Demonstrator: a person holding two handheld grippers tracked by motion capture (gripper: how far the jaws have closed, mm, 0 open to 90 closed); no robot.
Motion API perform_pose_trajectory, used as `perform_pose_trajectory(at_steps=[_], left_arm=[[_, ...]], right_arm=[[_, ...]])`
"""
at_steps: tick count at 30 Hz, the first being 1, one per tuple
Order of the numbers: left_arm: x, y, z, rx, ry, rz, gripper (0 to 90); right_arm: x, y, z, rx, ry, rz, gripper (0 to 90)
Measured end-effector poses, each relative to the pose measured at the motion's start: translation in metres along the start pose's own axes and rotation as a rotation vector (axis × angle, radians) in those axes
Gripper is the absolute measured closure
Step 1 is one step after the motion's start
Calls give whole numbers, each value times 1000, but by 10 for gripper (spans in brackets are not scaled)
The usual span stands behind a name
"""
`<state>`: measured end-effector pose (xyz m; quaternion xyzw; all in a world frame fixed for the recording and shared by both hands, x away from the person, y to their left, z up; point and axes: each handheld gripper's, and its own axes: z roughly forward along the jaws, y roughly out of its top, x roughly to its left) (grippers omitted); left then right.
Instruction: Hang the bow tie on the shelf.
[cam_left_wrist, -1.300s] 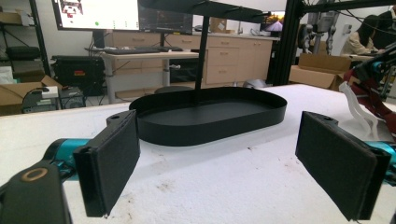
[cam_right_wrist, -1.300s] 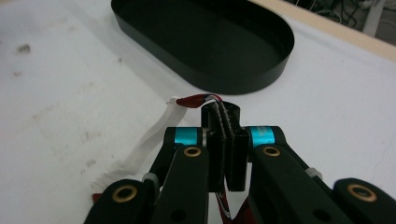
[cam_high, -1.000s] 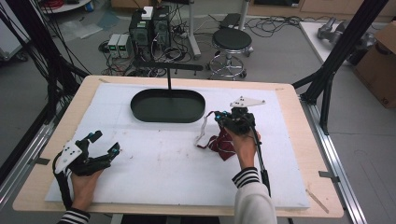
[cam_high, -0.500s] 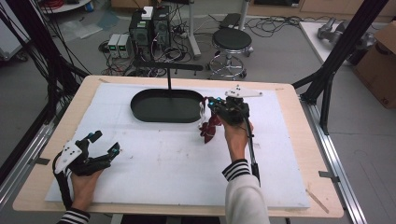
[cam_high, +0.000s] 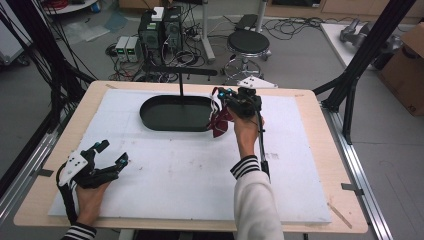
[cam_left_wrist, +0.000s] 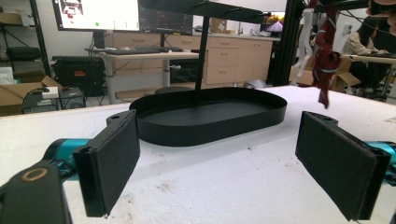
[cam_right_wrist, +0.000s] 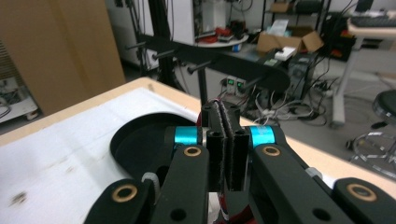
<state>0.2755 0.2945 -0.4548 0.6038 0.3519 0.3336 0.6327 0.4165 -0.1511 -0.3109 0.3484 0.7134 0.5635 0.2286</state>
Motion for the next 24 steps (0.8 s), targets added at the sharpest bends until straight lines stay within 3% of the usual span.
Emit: perform_pose_trajectory(at_steps=[9,11,20,24], left_arm=[[0,0,0,0,3,-7,143],[0,0,0,1,4,-8,143],[-1,0,0,-4,1,1,143],[0,0,0,-3,2,-3,143]], right_arm=[[-4,9,23,3,5,-16,892],[-6,11,28,31,-12,-41,892],[-9,18,43,5,-23,-32,892],[-10,18,49,19,-33,-37,892]])
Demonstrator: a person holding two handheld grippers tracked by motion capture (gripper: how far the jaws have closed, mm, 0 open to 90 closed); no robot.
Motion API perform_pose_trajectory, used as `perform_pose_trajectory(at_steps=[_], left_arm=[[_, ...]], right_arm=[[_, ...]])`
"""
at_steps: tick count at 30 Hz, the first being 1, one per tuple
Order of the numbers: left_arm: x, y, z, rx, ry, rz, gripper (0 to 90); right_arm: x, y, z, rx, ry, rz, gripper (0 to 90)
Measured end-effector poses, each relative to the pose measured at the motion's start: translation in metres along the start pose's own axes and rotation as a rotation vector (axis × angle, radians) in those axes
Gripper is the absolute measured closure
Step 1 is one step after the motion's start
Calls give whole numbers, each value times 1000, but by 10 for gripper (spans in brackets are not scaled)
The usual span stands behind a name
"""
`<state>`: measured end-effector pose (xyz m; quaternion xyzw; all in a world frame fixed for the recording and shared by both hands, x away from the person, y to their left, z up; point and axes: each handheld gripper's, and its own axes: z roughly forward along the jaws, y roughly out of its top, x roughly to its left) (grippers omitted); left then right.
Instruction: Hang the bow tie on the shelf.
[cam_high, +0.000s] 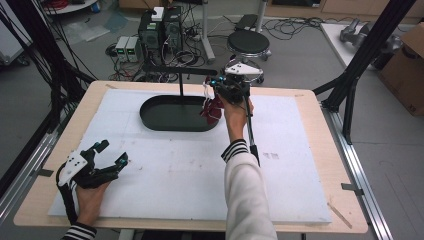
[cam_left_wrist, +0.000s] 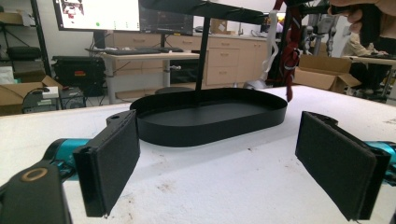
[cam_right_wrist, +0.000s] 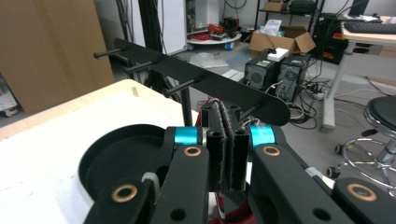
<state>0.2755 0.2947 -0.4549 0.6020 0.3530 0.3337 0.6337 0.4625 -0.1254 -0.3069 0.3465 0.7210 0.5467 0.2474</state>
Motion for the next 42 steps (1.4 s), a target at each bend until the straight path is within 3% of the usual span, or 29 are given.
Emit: perform_pose_trajectory(at_steps=[12,15,22,33,42], left_arm=[[0,0,0,4,0,1,143],[0,0,0,0,1,-6,143],[0,0,0,2,0,-3,143],[0,0,0,3,4,-5,143],[0,0,0,5,4,0,143]], right_arm=[[-9,-2,11,8,-8,1,892],[-9,2,16,7,-20,-22,892],[-17,-2,23,21,-38,-7,892],[-18,-3,30,27,-40,-8,891],[-19,-4,34,36,-75,-14,884]])
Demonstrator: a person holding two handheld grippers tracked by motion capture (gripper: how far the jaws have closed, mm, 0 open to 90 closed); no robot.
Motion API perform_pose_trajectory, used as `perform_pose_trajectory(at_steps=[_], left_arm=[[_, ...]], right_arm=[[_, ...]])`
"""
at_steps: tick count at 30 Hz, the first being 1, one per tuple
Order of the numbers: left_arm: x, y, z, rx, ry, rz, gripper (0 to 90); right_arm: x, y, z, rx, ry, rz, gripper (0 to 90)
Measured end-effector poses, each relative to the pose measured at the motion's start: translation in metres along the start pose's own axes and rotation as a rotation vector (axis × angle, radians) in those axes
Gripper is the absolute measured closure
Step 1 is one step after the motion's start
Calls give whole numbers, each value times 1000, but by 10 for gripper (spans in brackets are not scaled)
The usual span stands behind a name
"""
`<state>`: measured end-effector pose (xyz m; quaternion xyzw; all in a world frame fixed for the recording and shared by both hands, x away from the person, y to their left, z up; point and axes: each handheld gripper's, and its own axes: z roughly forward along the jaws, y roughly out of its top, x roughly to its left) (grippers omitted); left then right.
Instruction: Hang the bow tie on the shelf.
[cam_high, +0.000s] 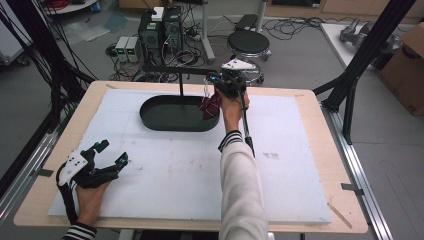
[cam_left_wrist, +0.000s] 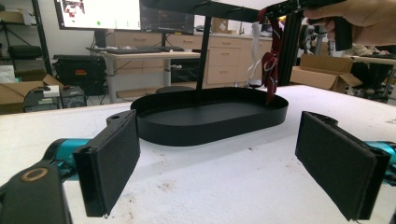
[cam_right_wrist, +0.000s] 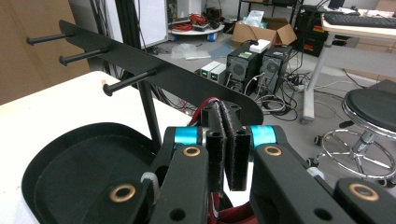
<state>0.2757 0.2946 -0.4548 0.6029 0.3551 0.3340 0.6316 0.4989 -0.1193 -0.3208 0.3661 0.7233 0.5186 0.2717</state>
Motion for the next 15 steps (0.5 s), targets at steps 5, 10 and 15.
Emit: perform_pose_trajectory(at_steps=[5,10,15], left_arm=[[0,0,0,-1,-1,2,143],[0,0,0,-1,0,0,143],[0,0,0,0,-2,5,143]], right_arm=[[-3,0,1,-14,-19,-13,816],[-2,3,-2,-14,-34,-33,753],[-3,4,-8,-20,-62,-17,639]])
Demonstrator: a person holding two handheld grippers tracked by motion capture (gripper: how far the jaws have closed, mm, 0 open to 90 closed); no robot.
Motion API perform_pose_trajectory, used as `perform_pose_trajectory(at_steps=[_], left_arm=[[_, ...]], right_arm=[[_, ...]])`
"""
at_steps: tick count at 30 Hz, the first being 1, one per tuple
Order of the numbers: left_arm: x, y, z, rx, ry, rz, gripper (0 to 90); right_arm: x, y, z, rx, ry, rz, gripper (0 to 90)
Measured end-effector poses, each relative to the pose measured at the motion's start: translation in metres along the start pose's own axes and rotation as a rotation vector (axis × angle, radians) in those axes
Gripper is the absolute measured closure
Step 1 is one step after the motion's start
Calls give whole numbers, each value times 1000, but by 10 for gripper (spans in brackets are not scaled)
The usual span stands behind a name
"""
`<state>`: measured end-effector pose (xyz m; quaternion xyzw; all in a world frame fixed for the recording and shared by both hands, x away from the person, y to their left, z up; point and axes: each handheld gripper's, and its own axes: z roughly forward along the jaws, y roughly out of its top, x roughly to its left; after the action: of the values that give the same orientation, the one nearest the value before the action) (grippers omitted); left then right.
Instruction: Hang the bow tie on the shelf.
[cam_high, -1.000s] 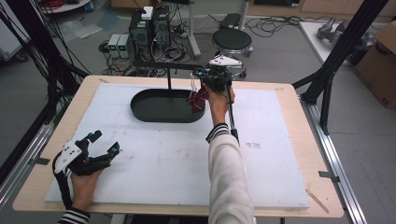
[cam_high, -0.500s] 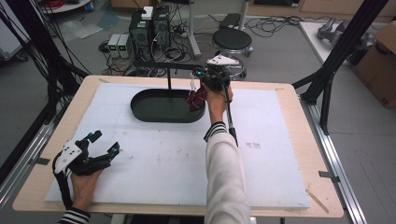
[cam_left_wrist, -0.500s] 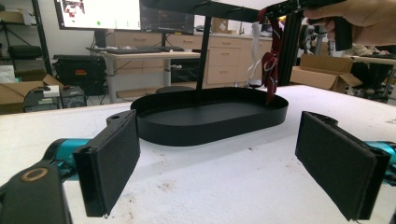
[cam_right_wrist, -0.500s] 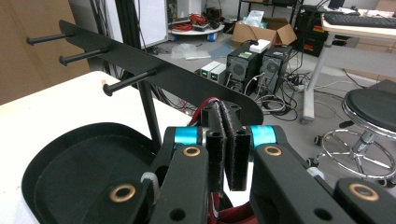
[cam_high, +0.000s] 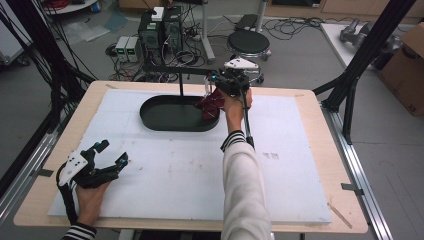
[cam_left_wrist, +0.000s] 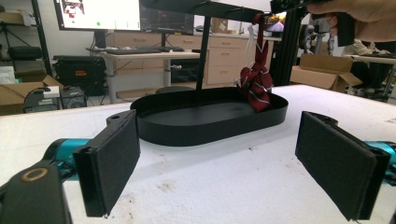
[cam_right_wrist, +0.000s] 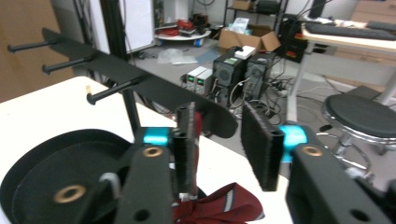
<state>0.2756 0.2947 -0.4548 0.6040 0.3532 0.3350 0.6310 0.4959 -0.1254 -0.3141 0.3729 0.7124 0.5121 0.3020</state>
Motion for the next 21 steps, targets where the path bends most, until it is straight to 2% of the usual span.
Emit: perform_pose_trajectory(at_steps=[1,2,3,4,5,6,8,10,11,12,13,14,15,17,18,19,20,21], left_arm=[[0,0,0,-1,0,-2,143],[0,0,0,-1,0,-2,143],[0,0,0,0,1,-3,143],[0,0,0,0,1,-5,143],[0,0,0,0,1,-6,143],[0,0,0,-3,1,-9,143],[0,0,0,-2,0,-10,143],[0,0,0,-2,0,-5,143],[0,0,0,-1,-2,-2,143],[0,0,0,-2,-2,-1,143],[0,0,0,-2,-3,1,143],[0,0,0,-4,-4,0,143],[0,0,0,-4,-4,0,143],[0,0,-1,-4,-4,0,143],[0,0,-1,-5,-4,0,143],[-1,0,0,-7,-3,1,143],[-1,0,0,-6,-3,1,143],[-1,0,0,-5,-3,-1,143]], right_arm=[[-1,1,-2,-7,-6,-1,593],[-1,2,-6,-21,-40,16,401],[-1,3,-9,-24,-66,23,337],[-1,3,-9,-24,-66,23,337],[-1,3,-12,-22,-79,31,278],[-1,3,-21,-22,-104,30,165],[-1,4,-32,-11,-122,20,95],[-2,7,-44,19,-107,27,93],[-2,7,-44,19,-107,27,93],[-2,12,-58,22,-87,26,12],[-1,14,-66,16,-83,29,12],[-1,15,-74,-11,-75,27,13],[-1,15,-74,-11,-75,27,13],[1,12,-95,-96,-78,-8,16],[0,13,-108,-57,-67,-17,16],[0,13,-108,-57,-67,-17,16],[-1,10,-125,-88,-61,-23,16],[-1,7,-135,-110,-66,-33,16]])
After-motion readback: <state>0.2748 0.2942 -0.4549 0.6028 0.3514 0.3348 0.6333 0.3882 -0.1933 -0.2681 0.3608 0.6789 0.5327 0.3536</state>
